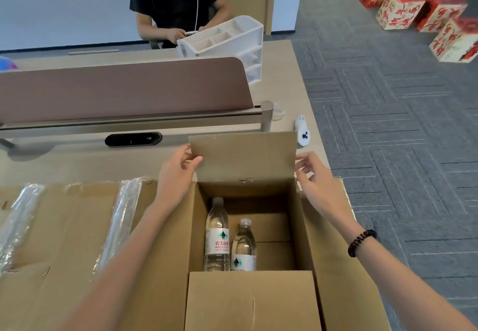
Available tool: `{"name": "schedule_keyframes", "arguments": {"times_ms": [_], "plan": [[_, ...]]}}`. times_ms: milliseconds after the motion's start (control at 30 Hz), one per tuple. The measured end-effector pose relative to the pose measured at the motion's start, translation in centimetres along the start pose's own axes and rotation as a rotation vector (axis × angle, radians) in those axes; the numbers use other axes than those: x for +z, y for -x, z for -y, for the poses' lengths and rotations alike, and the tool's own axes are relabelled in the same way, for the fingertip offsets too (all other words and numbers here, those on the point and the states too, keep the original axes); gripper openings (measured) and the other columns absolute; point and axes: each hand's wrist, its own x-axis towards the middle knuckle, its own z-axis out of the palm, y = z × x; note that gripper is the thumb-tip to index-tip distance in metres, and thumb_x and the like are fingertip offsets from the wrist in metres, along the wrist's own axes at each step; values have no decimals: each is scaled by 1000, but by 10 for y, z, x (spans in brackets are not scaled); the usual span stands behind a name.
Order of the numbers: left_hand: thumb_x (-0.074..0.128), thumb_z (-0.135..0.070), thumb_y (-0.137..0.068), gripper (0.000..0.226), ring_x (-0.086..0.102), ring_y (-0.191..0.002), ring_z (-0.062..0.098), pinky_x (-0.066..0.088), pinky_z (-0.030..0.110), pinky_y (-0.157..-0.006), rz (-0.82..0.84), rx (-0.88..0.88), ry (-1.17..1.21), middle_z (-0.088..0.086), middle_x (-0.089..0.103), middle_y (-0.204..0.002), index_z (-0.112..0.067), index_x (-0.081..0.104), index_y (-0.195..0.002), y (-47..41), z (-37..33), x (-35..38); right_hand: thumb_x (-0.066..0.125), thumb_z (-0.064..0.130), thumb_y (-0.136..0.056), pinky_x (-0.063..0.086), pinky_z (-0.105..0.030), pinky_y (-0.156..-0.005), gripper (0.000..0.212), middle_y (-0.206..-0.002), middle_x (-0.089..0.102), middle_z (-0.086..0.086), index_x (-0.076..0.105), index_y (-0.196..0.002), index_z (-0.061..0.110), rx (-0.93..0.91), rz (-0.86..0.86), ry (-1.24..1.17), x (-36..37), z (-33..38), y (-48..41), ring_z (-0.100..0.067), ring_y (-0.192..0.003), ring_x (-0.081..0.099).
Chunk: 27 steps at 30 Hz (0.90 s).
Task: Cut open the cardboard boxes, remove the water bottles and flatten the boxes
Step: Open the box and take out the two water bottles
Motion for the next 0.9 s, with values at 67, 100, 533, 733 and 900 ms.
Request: {"name": "schedule_keyframes", "arguments": {"times_ms": [67, 100, 533, 733, 900], "plan": [[56, -28, -99, 58, 59, -80, 3, 45, 22, -80, 12, 17, -7, -12, 54, -104, -26, 30, -150, -1, 3, 11, 56, 24, -95, 47, -19, -68, 31, -103, 58, 11, 44, -124, 26, -3, -47, 24, 7, 0, -3, -9, -80, 60], [56, -26, -99, 62, 62, -79, 6, 46, 20, -77, 22, 35, -8, -12, 55, -106, -29, 24, -152, -1, 6, 16, 60, 27, -93, 49, -24, -72, 38, -104, 57, 13, 41, -126, 27, -15, -71, 44, 12, -2, -6, -8, -84, 60], [45, -49, -96, 54, 45, -133, 15, 37, 37, -112, 315, 421, -501, -2, 52, -143, -23, 49, -143, 15, 30, 41, 56, 41, -93, 36, -32, -103, 31, -116, 63, 6, 64, -115, 22, -435, 232, 624, 47, -1, -24, -17, -111, 55], [44, -32, -100, 24, 64, -86, 16, 49, 28, -71, 213, 523, -590, -4, 69, -93, -20, 65, -105, 10, 35, 51, 50, 29, -100, 44, -32, -61, 18, -94, 72, 4, 63, -107, 21, -469, 232, 743, 62, -2, -28, -24, -84, 68], [56, -24, -98, 13, 62, -70, 16, 33, 21, -61, 145, 487, -586, -3, 67, -78, -17, 62, -90, 10, 28, 50, 69, 22, -88, 29, -24, -44, 8, -59, 66, 2, 65, -83, 17, -533, 163, 778, 65, -3, -37, -27, -51, 62]]}}
